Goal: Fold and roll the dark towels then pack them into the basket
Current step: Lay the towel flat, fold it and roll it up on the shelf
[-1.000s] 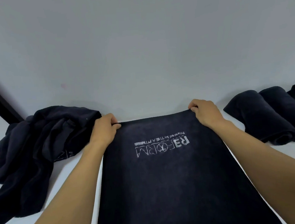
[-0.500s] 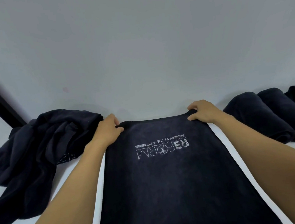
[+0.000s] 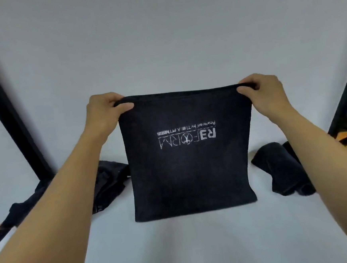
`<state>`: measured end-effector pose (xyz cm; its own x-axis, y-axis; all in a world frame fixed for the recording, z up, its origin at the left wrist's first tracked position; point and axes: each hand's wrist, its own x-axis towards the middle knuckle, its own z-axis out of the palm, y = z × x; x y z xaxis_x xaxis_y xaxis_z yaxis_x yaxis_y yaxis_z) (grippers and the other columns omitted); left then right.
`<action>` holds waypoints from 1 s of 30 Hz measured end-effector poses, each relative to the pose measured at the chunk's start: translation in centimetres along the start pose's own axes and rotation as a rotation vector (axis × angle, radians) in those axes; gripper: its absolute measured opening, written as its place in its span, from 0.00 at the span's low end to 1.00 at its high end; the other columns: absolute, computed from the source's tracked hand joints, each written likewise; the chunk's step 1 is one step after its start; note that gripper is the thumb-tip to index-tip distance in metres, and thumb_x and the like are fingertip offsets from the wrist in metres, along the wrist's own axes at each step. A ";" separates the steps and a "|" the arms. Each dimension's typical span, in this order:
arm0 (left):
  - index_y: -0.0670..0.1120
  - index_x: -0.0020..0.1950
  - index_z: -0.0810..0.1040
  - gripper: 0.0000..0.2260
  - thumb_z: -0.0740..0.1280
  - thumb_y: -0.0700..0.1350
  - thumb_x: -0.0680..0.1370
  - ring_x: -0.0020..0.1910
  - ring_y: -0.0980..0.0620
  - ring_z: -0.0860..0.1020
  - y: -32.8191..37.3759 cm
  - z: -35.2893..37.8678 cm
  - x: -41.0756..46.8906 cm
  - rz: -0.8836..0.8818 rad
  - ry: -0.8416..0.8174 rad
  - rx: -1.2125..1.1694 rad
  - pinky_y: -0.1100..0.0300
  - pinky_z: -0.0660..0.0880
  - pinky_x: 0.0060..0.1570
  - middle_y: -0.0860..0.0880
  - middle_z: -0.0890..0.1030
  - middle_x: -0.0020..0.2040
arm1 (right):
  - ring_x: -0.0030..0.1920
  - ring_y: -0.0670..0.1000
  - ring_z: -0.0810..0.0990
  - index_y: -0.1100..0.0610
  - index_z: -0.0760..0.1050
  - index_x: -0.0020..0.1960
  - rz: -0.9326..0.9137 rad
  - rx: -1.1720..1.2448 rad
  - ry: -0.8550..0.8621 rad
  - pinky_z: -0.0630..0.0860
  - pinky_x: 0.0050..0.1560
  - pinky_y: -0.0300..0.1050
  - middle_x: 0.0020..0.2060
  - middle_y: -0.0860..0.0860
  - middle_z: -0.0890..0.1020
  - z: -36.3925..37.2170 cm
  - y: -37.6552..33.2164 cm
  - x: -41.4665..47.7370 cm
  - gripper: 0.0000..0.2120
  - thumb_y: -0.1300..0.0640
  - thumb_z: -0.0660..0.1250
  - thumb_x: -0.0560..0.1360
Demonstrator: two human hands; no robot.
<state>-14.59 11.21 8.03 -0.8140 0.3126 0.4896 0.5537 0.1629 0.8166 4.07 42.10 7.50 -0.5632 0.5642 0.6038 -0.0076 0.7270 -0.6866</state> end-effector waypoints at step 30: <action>0.42 0.45 0.84 0.02 0.73 0.40 0.74 0.46 0.47 0.78 -10.6 5.9 -11.6 -0.386 -0.229 0.304 0.54 0.75 0.49 0.47 0.81 0.41 | 0.53 0.49 0.77 0.56 0.79 0.57 0.280 -0.258 -0.410 0.69 0.51 0.38 0.52 0.51 0.81 0.6 10.4 -13.3 0.09 0.61 0.66 0.77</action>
<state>-9.96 11.36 -8.09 -0.9280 0.3668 0.0649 0.2756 0.5587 0.7823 10.92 41.95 -7.94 -0.7902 0.5887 0.1703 0.3619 0.6725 -0.6455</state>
